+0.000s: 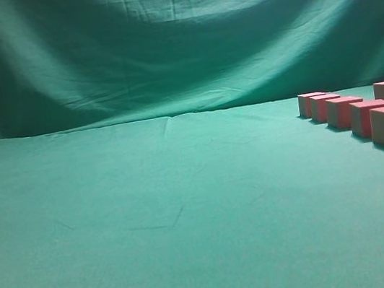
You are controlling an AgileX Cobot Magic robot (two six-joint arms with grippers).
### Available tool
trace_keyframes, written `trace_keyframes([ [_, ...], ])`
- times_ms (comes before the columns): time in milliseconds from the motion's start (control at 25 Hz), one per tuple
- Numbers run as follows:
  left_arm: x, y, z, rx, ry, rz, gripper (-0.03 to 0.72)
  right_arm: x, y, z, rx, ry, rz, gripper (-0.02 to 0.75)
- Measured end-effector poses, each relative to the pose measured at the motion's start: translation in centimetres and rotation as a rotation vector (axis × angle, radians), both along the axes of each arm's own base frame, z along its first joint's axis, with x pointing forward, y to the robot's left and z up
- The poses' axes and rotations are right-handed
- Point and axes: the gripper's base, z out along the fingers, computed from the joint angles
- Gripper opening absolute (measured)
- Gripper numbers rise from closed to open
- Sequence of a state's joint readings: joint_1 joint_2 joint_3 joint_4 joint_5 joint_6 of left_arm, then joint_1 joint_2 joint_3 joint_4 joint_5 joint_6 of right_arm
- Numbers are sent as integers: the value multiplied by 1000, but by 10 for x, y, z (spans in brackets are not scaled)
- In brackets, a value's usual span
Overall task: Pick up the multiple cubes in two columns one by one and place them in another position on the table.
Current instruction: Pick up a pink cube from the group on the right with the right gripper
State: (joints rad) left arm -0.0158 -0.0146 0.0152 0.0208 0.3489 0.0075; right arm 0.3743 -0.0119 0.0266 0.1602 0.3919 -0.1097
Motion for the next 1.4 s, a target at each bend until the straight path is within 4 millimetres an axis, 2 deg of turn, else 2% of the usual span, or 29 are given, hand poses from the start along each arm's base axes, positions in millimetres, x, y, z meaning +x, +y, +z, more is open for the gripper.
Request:
trace_keyframes([
  [1240,0,0,0,0,0,0,0,0,0,0,2,-5,-1,0],
  [1320,0,0,0,0,0,0,0,1,1,5,49,-38,-8,0],
  [1400,0,0,0,0,0,0,0,3,2,12,170,-72,-22,0],
])
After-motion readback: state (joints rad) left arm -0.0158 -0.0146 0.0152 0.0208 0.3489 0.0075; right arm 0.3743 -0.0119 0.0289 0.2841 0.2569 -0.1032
